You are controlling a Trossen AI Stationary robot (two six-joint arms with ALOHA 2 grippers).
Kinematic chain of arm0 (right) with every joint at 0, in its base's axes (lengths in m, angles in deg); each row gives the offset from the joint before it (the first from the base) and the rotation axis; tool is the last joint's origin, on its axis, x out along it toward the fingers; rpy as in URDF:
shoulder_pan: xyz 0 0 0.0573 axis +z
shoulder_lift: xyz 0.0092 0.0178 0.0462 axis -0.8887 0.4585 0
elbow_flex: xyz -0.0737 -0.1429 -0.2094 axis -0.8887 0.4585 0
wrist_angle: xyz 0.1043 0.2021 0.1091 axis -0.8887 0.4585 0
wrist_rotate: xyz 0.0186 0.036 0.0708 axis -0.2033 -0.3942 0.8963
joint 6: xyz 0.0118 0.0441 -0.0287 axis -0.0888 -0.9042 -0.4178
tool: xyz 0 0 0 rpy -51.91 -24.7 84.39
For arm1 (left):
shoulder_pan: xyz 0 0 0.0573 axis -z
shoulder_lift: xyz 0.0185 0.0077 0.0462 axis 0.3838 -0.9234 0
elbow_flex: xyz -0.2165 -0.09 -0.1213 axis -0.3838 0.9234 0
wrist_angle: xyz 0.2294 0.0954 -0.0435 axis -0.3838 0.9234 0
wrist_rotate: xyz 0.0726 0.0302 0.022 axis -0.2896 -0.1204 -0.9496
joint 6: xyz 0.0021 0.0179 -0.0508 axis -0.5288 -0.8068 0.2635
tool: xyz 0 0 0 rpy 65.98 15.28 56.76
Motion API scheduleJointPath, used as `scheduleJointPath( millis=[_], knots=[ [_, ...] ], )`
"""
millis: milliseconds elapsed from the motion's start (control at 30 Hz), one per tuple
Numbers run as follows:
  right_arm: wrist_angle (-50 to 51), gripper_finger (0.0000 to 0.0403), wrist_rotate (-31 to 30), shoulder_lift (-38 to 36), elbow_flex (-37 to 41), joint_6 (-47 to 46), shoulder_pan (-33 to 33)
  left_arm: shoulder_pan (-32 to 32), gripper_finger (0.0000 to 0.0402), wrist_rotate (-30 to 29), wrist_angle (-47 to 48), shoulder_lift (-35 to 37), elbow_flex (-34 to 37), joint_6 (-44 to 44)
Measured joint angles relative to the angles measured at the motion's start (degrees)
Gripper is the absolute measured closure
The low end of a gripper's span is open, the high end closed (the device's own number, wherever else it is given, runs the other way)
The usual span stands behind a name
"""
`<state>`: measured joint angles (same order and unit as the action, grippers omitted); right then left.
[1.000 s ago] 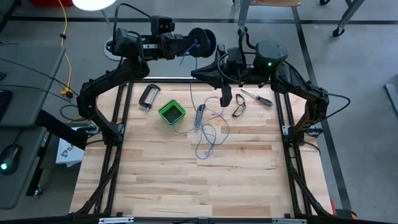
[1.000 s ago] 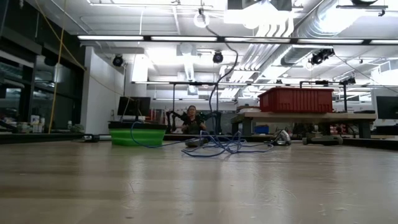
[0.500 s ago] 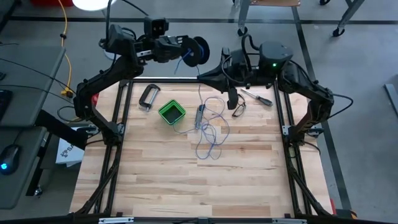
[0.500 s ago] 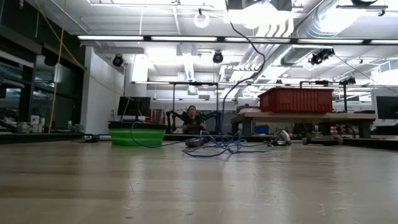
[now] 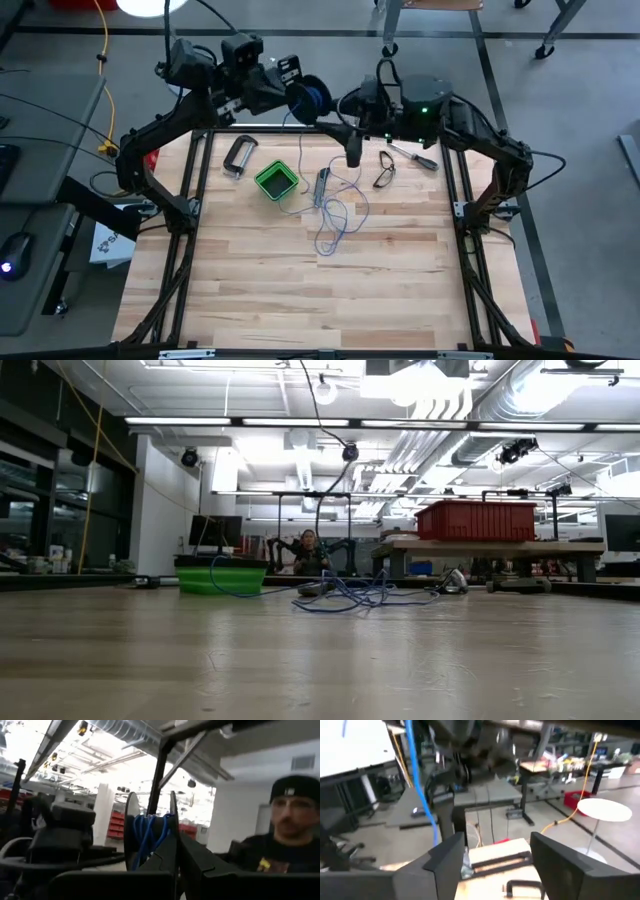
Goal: Coil cords
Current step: Coil the blue wire onto the spool
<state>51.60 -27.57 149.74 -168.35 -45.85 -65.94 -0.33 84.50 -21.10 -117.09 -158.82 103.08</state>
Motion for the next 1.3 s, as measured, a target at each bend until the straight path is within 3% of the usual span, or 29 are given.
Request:
scheduleJointPath(
  millis=[167,333,500,667,800,1000,1133,1300],
  knots=[
    [0.88,0.0176,3.17,0.97,0.00,2.43,0.10,0.18,0.0401,-2.34,16.39,2.94,0.00,-15.83],
    [2.51,0.0176,3.53,1.00,0.00,6.58,0.07,0.26,0.0401,-13.12,37.93,7.41,-0.02,-32.67],
    [9.69,0.0176,3.70,1.02,0.00,6.97,-0.56,1.67,0.0401,-23.89,49.68,11.76,-0.01,-40.30],
    [14.88,0.0176,3.95,1.48,0.36,7.47,-2.12,3.87,0.0401,-29.67,58.28,13.79,0.68,-42.87],
    [11.22,0.0175,9.89,1.68,4.57,5.69,-3.96,5.64,0.0401,-30.80,57.03,14.16,5.95,-41.93],
    [-0.50,0.0175,17.46,1.70,16.04,2.76,-4.85,6.54,0.0401,-35.19,47.44,15.57,10.84,-41.55],
    [-9.50,0.0175,18.39,1.75,23.05,1.30,-4.60,6.61,0.0401,-36.27,43.97,15.87,11.11,-41.83],
    [-16.93,0.0177,14.97,1.75,28.83,-1.86,-4.56,6.90,0.0401,-37.28,42.90,16.60,11.09,-41.90]
  ],
)
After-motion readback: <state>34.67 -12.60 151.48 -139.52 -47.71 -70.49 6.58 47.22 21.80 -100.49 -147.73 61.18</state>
